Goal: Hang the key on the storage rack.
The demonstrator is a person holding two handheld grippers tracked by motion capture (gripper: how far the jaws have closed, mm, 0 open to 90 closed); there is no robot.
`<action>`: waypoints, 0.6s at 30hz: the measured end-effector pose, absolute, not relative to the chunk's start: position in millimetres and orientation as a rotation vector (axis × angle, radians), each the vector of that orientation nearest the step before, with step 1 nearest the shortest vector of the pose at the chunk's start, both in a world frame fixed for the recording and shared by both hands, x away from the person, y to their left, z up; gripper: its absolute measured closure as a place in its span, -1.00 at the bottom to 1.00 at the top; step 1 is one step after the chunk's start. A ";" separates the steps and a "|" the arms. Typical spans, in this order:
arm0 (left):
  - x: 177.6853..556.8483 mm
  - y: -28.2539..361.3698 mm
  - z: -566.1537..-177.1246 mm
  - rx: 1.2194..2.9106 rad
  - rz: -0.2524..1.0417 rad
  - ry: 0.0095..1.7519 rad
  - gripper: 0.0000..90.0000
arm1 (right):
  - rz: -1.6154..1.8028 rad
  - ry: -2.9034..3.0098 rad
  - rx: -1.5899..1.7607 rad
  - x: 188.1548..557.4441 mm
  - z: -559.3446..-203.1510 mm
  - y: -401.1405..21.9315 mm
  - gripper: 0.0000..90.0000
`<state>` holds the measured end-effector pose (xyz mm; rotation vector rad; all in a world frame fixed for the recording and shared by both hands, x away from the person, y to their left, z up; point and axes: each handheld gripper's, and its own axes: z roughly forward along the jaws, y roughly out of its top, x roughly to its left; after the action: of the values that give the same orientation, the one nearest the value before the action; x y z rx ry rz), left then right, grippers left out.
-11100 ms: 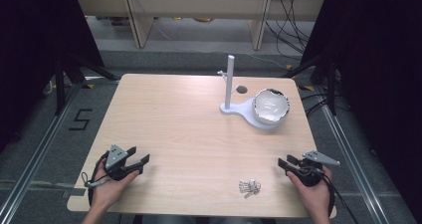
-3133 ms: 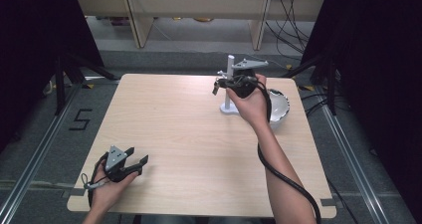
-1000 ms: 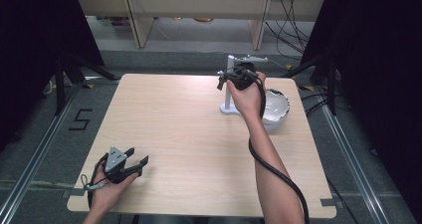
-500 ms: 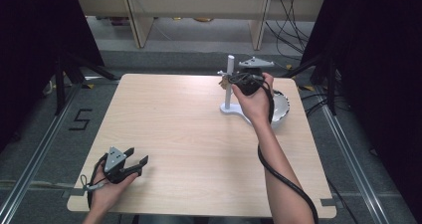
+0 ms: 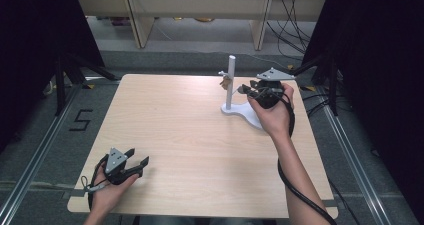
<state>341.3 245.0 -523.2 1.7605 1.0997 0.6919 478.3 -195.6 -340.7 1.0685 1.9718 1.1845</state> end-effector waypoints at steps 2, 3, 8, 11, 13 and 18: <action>341.3 245.0 -523.3 1.759 0.690 1.102 -0.21 | 1.181 1.966 1.065 474.5 -342.0 -201.5 0.40; 341.4 244.9 -523.4 1.757 0.691 1.103 -0.21 | 1.192 1.958 1.068 472.4 -343.2 -204.0 0.39; 341.3 244.8 -523.2 1.764 0.695 1.097 -0.21 | 1.164 1.962 1.056 459.9 -348.0 -220.1 0.30; 341.2 244.7 -523.0 1.770 0.696 1.101 -0.21 | 1.165 1.959 1.087 451.2 -352.0 -229.0 0.25; 341.2 244.5 -523.2 1.767 0.698 1.102 -0.21 | 1.150 1.951 1.087 441.6 -355.7 -239.0 0.22; 341.3 244.4 -523.3 1.765 0.698 1.105 -0.21 | 1.154 1.940 1.094 426.9 -368.0 -255.6 0.19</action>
<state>341.3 244.4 -523.3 1.7655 1.1051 0.6984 426.9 -255.6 -368.0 1.0937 1.9395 1.1538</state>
